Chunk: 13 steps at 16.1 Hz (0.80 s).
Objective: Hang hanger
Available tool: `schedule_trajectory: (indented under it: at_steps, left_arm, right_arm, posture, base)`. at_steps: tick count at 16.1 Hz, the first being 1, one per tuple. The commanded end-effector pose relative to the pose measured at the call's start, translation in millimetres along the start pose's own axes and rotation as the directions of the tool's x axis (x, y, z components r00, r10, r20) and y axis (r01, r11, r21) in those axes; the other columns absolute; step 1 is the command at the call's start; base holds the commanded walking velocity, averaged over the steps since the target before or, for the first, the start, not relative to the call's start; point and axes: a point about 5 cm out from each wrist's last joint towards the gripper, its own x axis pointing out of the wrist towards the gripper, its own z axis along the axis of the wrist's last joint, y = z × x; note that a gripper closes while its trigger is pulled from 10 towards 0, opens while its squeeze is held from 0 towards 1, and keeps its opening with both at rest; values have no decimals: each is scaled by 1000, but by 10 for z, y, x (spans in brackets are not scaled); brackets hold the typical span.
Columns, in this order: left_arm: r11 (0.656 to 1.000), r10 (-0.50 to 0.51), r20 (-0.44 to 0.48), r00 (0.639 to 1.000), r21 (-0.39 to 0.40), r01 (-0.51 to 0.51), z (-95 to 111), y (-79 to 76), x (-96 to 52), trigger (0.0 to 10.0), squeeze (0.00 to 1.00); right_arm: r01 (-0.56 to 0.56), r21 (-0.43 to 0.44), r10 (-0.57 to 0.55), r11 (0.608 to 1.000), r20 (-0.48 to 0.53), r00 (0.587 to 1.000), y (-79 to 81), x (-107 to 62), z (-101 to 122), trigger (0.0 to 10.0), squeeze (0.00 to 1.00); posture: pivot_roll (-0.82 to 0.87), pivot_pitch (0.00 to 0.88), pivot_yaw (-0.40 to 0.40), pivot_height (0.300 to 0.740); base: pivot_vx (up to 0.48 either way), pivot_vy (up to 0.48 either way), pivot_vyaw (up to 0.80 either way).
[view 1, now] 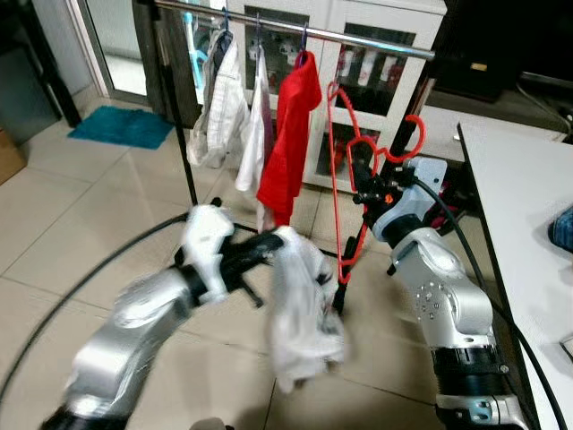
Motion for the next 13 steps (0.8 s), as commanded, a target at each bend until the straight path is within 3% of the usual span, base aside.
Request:
schedule_trajectory:
  at_steps: [1,2,3,4,7,8,10,13]
  left_arm:
    - [996,87,-4,996,9,-87,19,80,-55,0,0]
    - [987,158,-24,987,19,-158,-18,143,-95,0,0]
    - [919,394,-85,915,59,-391,-124,340,-280,10000,0]
    - [885,465,-73,882,42,-463,-113,362,-361,10000,0]
    - [855,518,-31,855,12,-518,-59,256,-445,10000,0]
    - [855,519,-23,854,11,-519,-53,237,-450,10000,0]
    - [857,515,-11,857,-1,-515,-38,165,-355,10000,0]
    - [873,486,-8,874,37,-486,-19,96,-276,10000,0]
  right_arm:
    - [-13,-11,13,1000,-13,1000,-1,-34,-6,10000,0]
    - [-31,-36,30,999,-25,999,20,-59,-25,10000,0]
    - [4,-97,-11,995,-72,997,28,-188,-133,10000,0]
    - [19,-100,-25,995,-60,998,34,-284,-133,10000,0]
    - [43,-123,-40,992,20,999,41,-444,1,10000,0]
    - [54,-137,-51,989,28,998,44,-467,17,10000,0]
    - [106,-81,-105,991,12,994,3,-576,13,10000,0]
    - [103,-106,-105,989,-20,994,86,-653,10,10000,0]
  posture:
    - [32,0,-88,740]
    - [31,0,-89,740]
    - [23,36,-107,740]
    - [24,58,-110,740]
    - [23,81,-100,740]
    - [21,81,-99,740]
    - [-5,80,-97,740]
    - [-44,109,-118,740]
  base:
    - [0,0,0]
    - [0,0,0]
    - [0,0,-788]
    - [0,0,-788]
    - [0,0,-800]
    - [0,0,-800]
    - [0,0,-800]
    - [0,0,-790]
